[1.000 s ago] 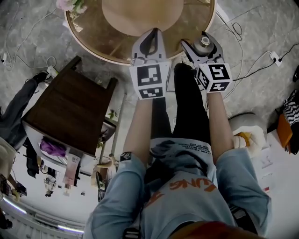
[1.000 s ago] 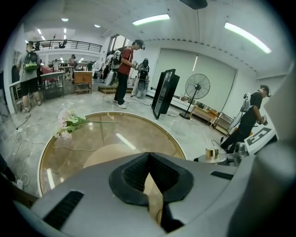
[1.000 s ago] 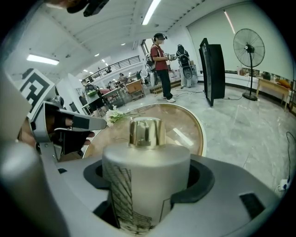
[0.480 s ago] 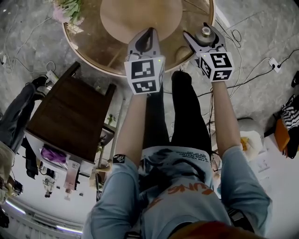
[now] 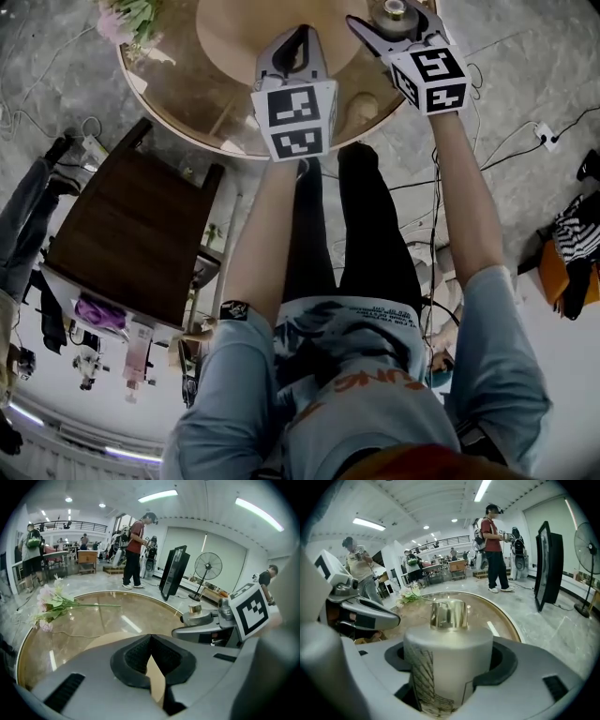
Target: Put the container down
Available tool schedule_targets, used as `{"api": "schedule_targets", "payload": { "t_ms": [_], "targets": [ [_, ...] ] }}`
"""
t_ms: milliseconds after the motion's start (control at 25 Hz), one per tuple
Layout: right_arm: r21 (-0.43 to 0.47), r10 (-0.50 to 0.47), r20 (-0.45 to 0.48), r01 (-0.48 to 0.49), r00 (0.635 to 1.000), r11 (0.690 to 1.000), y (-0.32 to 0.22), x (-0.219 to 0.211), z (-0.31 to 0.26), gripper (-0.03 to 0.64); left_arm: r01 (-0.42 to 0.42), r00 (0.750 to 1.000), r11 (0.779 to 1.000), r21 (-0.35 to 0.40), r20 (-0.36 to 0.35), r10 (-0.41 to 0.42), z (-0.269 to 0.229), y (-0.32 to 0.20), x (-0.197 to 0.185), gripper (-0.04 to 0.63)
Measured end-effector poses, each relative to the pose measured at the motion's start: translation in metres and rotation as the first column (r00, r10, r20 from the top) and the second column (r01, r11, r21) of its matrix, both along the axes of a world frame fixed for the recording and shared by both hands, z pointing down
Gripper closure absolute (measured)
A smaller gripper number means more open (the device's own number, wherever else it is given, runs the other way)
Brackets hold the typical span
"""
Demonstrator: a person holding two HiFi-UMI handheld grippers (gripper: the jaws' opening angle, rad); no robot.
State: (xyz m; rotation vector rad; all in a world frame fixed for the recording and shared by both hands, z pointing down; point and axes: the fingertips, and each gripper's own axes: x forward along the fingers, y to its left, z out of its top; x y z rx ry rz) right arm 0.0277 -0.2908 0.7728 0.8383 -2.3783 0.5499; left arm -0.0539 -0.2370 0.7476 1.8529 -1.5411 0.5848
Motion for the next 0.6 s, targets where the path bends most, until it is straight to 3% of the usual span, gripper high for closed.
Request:
{"api": "schedule_targets", "payload": {
  "t_ms": [240,440,600],
  "targets": [
    [0.044,-0.085,-0.033,0.087,0.996,0.995,-0.027,-0.029,0.009,0.258,-0.036,0.999,0.999,0.011,0.041,0.035,0.002,-0.013,-0.004,0.569],
    [0.062,-0.076,-0.044,0.079,0.996,0.995,-0.042,-0.035,0.017,0.258,-0.034,0.999,0.999,0.020,0.041,0.033,0.002,-0.021,-0.010,0.569],
    [0.057,-0.053,-0.022,0.055,0.998,0.997,-0.054,-0.038,0.017,0.258,-0.075,0.993,0.997,0.035,0.092,0.071,0.000,-0.025,-0.012,0.569]
  ]
}}
